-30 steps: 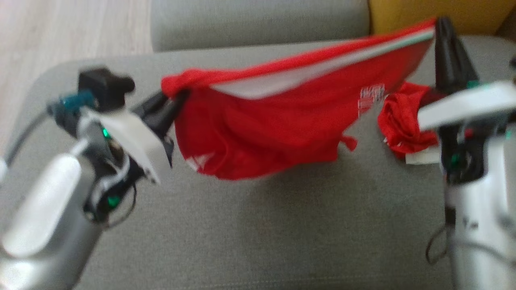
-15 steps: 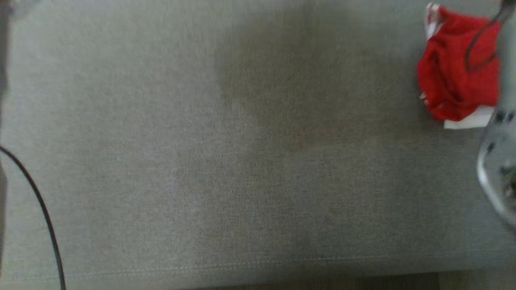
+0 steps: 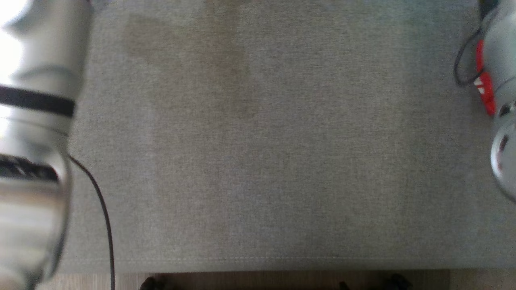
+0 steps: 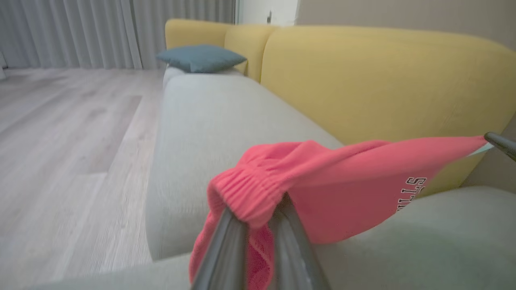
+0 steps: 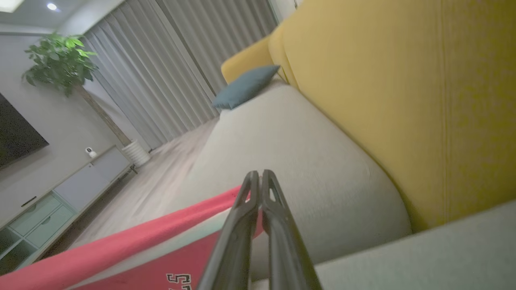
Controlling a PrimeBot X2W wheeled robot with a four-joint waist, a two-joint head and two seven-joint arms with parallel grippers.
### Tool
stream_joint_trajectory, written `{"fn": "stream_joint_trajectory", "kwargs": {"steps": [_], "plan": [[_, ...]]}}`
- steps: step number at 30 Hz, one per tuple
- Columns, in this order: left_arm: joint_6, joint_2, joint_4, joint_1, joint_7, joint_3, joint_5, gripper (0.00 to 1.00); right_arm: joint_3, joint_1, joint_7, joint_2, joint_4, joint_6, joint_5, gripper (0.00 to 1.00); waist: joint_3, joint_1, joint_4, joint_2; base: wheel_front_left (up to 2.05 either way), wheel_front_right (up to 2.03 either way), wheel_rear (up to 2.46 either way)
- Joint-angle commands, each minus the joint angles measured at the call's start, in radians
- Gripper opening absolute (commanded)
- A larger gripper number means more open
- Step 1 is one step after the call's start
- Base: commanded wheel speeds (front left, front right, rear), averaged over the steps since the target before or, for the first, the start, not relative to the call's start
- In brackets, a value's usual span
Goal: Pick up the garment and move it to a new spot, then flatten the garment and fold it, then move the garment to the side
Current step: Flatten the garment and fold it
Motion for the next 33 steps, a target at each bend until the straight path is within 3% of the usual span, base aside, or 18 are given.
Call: {"fn": "stream_joint_trajectory", "kwargs": {"steps": [1,6,11,22,33], "plan": [[-0.001,0.035,-0.014,-0.003,-0.015,-0.004,-0.016,0.00,-0.015,0.011,-0.009,0.009,-0.010,0.002,0.005,0.00,-0.002,-0.0002,0.007,0.0000,0.00,0.00,0.00],[-0.002,0.033,-0.021,0.128,-0.031,-0.191,-0.054,0.00,0.006,0.107,0.044,0.009,0.026,0.002,-0.024,0.00,-0.033,-0.0002,0.012,0.0000,0.00,0.00,0.00],[-0.002,0.098,-0.061,0.240,-0.031,-0.376,-0.114,0.00,0.056,0.206,0.128,0.002,0.032,0.002,-0.062,0.00,-0.085,-0.0002,0.000,0.0000,0.00,0.00,0.00],[-0.002,0.198,-0.112,0.356,-0.032,-0.572,-0.227,0.00,0.152,0.339,0.298,-0.041,0.034,0.002,-0.076,0.00,-0.195,-0.0002,-0.019,0.0000,0.00,0.00,0.00],[-0.002,0.270,-0.182,0.477,-0.030,-0.727,-0.275,0.00,0.298,0.500,0.419,-0.064,0.010,0.002,0.027,0.00,-0.331,-0.0002,-0.043,0.0000,0.00,0.00,0.00]]}}
